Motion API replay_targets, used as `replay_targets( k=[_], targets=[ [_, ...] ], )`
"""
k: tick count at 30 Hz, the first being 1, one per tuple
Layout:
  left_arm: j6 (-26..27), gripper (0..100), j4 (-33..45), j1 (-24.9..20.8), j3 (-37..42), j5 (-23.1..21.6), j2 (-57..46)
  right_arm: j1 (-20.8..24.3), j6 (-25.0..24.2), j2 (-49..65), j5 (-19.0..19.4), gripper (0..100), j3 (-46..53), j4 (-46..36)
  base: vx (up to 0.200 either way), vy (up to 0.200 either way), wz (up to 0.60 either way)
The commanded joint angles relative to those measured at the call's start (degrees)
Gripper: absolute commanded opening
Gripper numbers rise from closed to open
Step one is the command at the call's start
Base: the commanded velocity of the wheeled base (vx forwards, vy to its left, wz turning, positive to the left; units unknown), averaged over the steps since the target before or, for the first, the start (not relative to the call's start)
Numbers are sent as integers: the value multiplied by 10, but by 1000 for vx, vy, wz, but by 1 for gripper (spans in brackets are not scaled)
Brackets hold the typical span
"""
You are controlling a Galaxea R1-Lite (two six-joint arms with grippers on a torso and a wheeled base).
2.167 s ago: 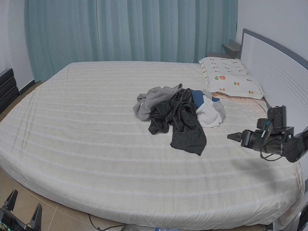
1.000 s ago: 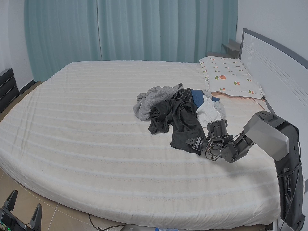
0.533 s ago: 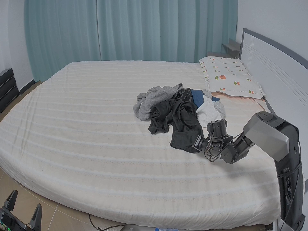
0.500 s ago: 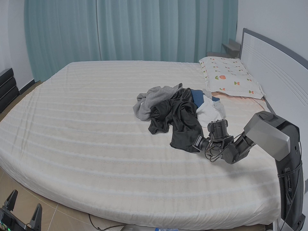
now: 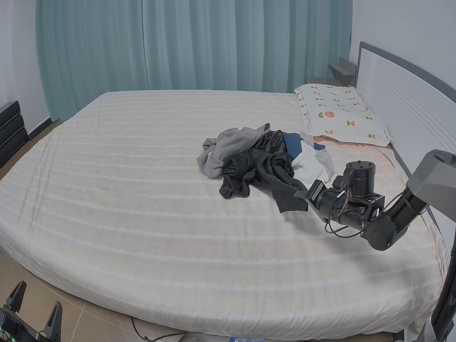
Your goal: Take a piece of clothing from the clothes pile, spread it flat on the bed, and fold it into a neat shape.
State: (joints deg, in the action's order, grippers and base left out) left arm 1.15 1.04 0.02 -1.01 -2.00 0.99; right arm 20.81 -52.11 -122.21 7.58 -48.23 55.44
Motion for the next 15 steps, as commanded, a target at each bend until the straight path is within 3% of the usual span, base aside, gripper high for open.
replay_targets(
  k=[1,11,15],
  targets=[
    [0,100,0,0,7,0,-10,14,-10,131,19,0,70,30,0,0,0],
    [0,100,0,0,7,0,-10,20,-6,252,49,0,103,32,0,0,0],
    [0,100,0,0,7,0,-10,41,-6,289,54,0,127,82,0,0,0]
  ],
)
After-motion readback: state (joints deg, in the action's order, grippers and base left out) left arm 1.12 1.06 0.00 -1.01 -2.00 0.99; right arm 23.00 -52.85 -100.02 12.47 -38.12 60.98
